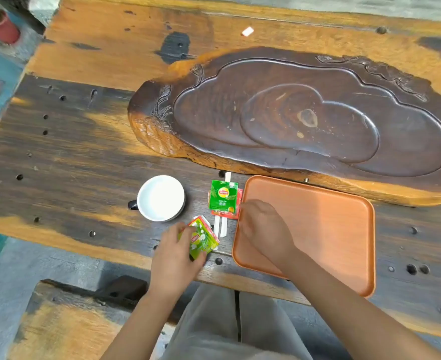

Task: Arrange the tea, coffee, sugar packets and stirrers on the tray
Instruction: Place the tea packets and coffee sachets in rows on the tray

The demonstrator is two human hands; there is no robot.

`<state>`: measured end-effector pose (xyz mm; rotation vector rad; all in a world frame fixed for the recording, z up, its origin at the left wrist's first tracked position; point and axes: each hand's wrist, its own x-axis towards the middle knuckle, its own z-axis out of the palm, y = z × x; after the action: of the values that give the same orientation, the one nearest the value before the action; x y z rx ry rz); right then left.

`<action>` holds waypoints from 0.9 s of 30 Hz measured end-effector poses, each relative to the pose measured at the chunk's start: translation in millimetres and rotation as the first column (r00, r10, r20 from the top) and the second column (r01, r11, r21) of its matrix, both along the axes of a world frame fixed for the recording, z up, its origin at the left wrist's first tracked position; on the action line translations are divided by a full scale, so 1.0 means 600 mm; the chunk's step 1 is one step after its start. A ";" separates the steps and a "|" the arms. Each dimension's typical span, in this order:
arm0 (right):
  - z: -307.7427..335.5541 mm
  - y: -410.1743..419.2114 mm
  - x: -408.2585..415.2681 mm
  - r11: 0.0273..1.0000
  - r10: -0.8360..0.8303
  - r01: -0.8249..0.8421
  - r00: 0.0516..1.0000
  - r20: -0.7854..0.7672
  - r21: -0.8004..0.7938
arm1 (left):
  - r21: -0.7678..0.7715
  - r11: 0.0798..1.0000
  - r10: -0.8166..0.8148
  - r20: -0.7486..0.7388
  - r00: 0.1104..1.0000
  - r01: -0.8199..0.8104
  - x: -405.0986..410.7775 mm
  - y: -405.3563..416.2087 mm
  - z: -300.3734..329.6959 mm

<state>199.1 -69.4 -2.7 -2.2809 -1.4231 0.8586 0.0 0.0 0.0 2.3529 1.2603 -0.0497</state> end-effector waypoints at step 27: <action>-0.065 0.026 -0.011 0.891 -0.064 -0.044 0.973 0.221 0.451 | 0.150 0.986 -0.103 0.163 0.981 0.079 -0.026 -0.016 -0.062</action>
<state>192.2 -53.7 -41.6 -2.0626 -1.5121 0.2171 -15.8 -9.8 -36.9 2.4758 1.1060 0.2149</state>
